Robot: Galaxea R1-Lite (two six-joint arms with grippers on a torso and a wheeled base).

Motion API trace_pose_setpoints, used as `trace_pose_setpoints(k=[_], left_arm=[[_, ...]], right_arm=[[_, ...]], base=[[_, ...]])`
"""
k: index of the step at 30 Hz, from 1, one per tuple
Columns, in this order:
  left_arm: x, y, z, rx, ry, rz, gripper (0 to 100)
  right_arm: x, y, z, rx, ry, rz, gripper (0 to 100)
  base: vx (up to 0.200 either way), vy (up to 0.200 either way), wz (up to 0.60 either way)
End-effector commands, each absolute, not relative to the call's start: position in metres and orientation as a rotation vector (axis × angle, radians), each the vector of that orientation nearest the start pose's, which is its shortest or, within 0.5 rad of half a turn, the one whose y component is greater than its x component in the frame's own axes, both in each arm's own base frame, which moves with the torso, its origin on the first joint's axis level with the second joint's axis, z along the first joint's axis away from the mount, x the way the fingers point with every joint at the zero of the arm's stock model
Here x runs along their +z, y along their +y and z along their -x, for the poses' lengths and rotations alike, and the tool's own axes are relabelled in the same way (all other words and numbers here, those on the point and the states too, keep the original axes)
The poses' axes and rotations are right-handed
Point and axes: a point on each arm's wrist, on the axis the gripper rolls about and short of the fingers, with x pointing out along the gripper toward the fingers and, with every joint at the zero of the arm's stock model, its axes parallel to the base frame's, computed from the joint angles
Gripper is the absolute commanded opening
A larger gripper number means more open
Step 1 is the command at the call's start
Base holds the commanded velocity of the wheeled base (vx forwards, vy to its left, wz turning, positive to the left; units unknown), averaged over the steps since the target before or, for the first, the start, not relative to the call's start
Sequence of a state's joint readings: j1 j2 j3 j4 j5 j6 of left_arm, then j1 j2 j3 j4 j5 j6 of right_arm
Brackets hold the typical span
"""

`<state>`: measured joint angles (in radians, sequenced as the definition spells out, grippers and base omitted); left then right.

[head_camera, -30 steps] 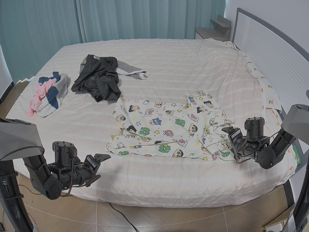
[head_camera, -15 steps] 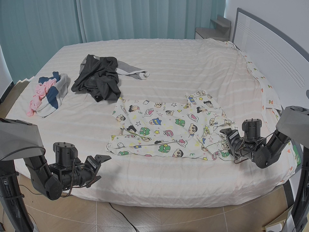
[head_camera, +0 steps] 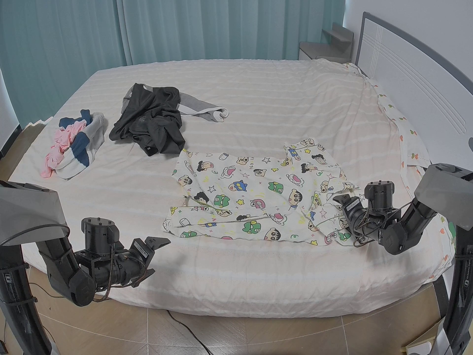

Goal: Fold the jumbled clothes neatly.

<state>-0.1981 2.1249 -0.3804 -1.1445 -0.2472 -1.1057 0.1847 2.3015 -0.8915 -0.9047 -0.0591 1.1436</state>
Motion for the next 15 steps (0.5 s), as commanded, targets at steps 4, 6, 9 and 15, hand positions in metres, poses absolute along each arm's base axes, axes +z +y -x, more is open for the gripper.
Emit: trace_pose_setpoints(k=[4, 6, 9, 15], left_arm=[[0.012, -0.062, -0.279, -0.051, 0.781, 1.067, 100], [0.012, -0.062, -0.279, -0.052, 0.78, 1.067, 100], [0.012, -0.062, -0.279, -0.05, 0.78, 1.067, 100], [0.012, -0.062, -0.279, -0.05, 0.78, 1.067, 100]], right_arm=[[0.005, 0.067, -0.388, -0.198, 0.525, -1.054, 0], [0.005, 0.067, -0.387, -0.197, 0.525, -1.053, 0], [0.008, 0.066, -0.386, -0.197, 0.522, -1.055, 0], [0.016, 0.066, -0.382, -0.191, 0.512, -1.055, 0]], base=[[0.0, 0.0, 0.0], [0.0, 0.0, 0.0], [0.0, 0.0, 0.0], [0.0, 0.0, 0.0]])
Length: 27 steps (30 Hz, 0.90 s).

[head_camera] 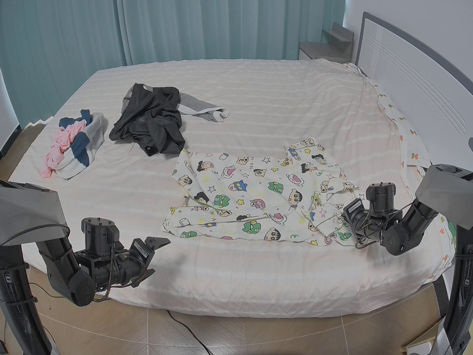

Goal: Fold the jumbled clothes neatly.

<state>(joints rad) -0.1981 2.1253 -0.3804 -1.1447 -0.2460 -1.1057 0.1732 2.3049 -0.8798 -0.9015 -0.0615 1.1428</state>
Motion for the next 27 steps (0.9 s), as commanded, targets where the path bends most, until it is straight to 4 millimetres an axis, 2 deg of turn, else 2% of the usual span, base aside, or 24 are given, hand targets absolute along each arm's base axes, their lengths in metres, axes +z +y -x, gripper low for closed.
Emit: trace_pose_setpoints(k=[1, 21, 27], left_arm=[[0.012, -0.062, -0.279, -0.051, 0.779, 1.067, 100], [0.012, -0.062, -0.279, -0.049, 0.781, 1.067, 100], [0.012, -0.062, -0.28, -0.05, 0.78, 1.067, 100]], right_arm=[[0.02, 0.066, -0.38, -0.187, 0.506, -1.057, 0], [0.093, 0.065, -0.381, -0.133, 0.432, -1.058, 0], [0.104, 0.065, -0.379, -0.156, 0.466, -1.045, 0]], base=[[0.0, 0.0, 0.0], [0.0, 0.0, 0.0], [0.0, 0.0, 0.0]])
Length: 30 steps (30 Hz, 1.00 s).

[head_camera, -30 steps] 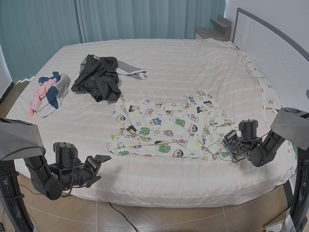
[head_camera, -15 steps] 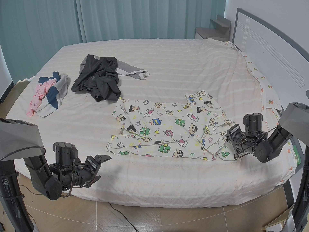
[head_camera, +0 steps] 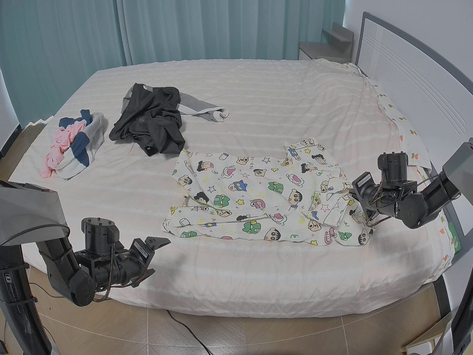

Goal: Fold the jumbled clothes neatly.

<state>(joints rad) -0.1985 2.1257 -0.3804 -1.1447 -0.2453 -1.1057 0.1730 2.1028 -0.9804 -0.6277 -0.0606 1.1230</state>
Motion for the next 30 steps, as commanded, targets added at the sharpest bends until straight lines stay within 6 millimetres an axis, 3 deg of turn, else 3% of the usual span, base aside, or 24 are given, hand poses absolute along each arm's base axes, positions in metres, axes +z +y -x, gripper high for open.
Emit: trace_pose_setpoints(k=[1, 8, 18, 23, 30], left_arm=[[0.012, -0.062, -0.279, -0.051, 0.779, 1.067, 100], [0.012, -0.062, -0.28, -0.05, 0.78, 1.067, 100], [0.012, -0.062, -0.28, -0.051, 0.78, 1.065, 100], [0.012, -0.062, -0.279, -0.051, 0.782, 1.065, 100], [0.012, -0.062, -0.279, -0.05, 0.781, 1.065, 100]], right_arm=[[0.104, 0.065, -0.377, -0.16, 0.473, -1.042, 0], [0.1, 0.062, -0.354, -0.193, 0.538, -1.016, 0], [0.058, 0.058, -0.32, -0.282, 0.7, -0.959, 0], [0.037, 0.06, -0.318, -0.318, 0.763, -0.934, 0], [0.026, 0.06, -0.321, -0.345, 0.781, -0.915, 0]], base=[[0.0, 0.0, 0.0], [0.0, 0.0, 0.0], [0.0, 0.0, 0.0], [0.0, 0.0, 0.0], [0.0, 0.0, 0.0]])
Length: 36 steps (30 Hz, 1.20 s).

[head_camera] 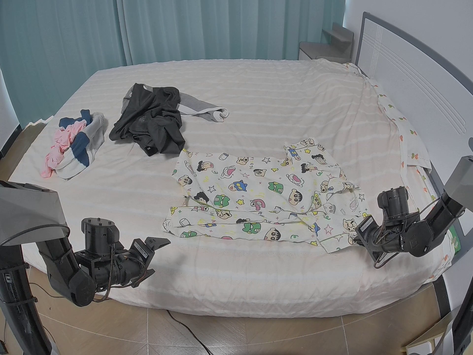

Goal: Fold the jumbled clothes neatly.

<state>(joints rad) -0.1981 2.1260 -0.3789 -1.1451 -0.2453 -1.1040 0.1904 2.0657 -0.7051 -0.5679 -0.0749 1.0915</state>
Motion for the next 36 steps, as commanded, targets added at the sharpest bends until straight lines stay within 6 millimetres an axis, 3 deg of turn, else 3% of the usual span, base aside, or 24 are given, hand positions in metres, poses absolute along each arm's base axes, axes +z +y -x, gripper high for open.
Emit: trace_pose_setpoints(k=[1, 8, 9, 16, 19, 22, 25, 32, 36], left_arm=[[0.012, -0.062, -0.279, -0.049, 0.781, 1.067, 100], [0.012, -0.062, -0.279, -0.051, 0.782, 1.065, 100], [0.012, -0.062, -0.279, -0.051, 0.782, 1.065, 100], [0.012, -0.062, -0.279, -0.051, 0.782, 1.065, 100], [0.012, -0.062, -0.279, -0.051, 0.782, 1.065, 100], [0.012, -0.062, -0.279, -0.047, 0.782, 1.064, 100], [0.011, -0.062, -0.279, -0.041, 0.78, 1.061, 100], [0.004, -0.07, -0.279, -0.011, 0.779, 1.027, 100], [0.001, -0.071, -0.28, -0.019, 0.763, 1.005, 100]], right_arm=[[0.025, 0.06, -0.321, -0.346, 0.783, -0.913, 0], [0.025, 0.061, -0.322, -0.33, 0.779, -0.917, 0], [0.024, 0.061, -0.322, -0.329, 0.779, -0.913, 100], [0.032, 0.059, -0.316, -0.328, 0.758, -0.893, 100], [0.051, 0.058, -0.31, -0.291, 0.712, -0.883, 100], [0.063, 0.064, -0.306, -0.248, 0.693, -0.877, 100], [0.074, 0.085, -0.301, -0.154, 0.692, -0.842, 100], [0.059, 0.127, -0.312, -0.03, 0.769, -0.8, 100], [0.048, 0.14, -0.327, 0.005, 0.795, -0.798, 100]], base=[[0.0, 0.0, 0.0], [0.0, 0.0, 0.0], [0.0, 0.0, 0.0], [0.0, 0.0, 0.0], [0.0, 0.0, 0.0], [0.0, 0.0, 0.0], [0.0, 0.0, 0.0], [0.0, 0.0, 0.0], [0.0, 0.0, 0.0]])
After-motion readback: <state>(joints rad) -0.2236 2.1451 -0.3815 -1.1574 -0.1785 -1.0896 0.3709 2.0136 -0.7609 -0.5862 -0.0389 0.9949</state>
